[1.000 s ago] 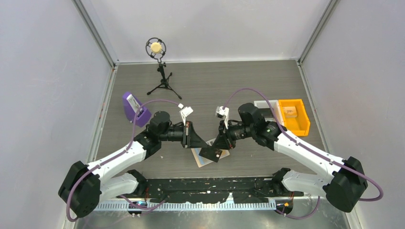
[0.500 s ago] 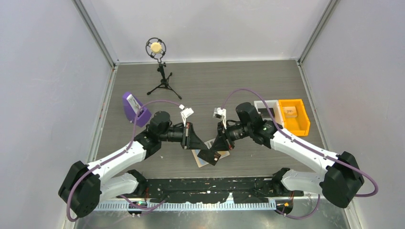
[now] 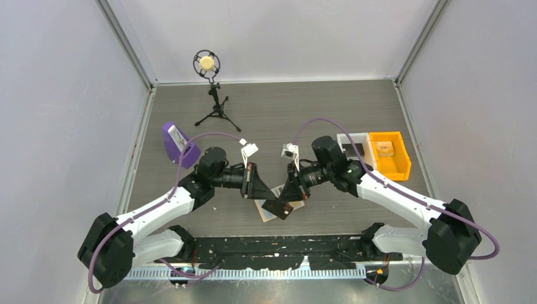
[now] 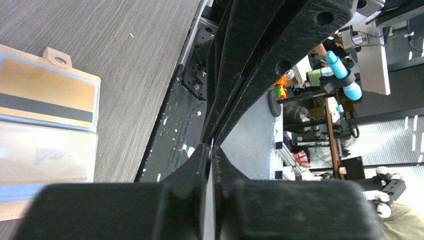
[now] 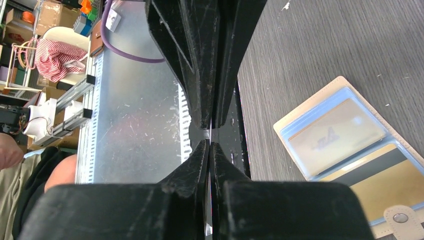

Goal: Take the credit cards out of the card holder
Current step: Place the credit card in the storage box.

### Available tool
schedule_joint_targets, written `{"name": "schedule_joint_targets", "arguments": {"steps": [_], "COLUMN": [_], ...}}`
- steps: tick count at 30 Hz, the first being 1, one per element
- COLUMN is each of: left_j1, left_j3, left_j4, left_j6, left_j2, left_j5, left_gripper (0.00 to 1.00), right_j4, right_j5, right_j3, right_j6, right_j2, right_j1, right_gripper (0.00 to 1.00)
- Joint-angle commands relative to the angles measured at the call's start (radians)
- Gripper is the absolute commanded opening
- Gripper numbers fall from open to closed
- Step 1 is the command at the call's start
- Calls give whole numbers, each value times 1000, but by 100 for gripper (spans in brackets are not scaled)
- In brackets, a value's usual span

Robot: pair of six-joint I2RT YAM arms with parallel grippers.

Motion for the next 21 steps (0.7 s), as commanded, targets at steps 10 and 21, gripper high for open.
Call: {"name": "schedule_joint_targets", "arguments": {"steps": [10,21], "left_j1": [13,16], "left_j3": [126,275], "left_j4": [-262,-710], "left_j6": [134,308], "left_j2": [-85,-188], "left_j5": [-237,-553], "left_gripper": [85,96], "right_j4": [141,223], "right_j5": [164,564], "right_j3": [-46,-141], "right_j6": [162,394], "right_j2": [-70,-256], "right_j1": [-59,-344], "right_gripper": [5,5]}}
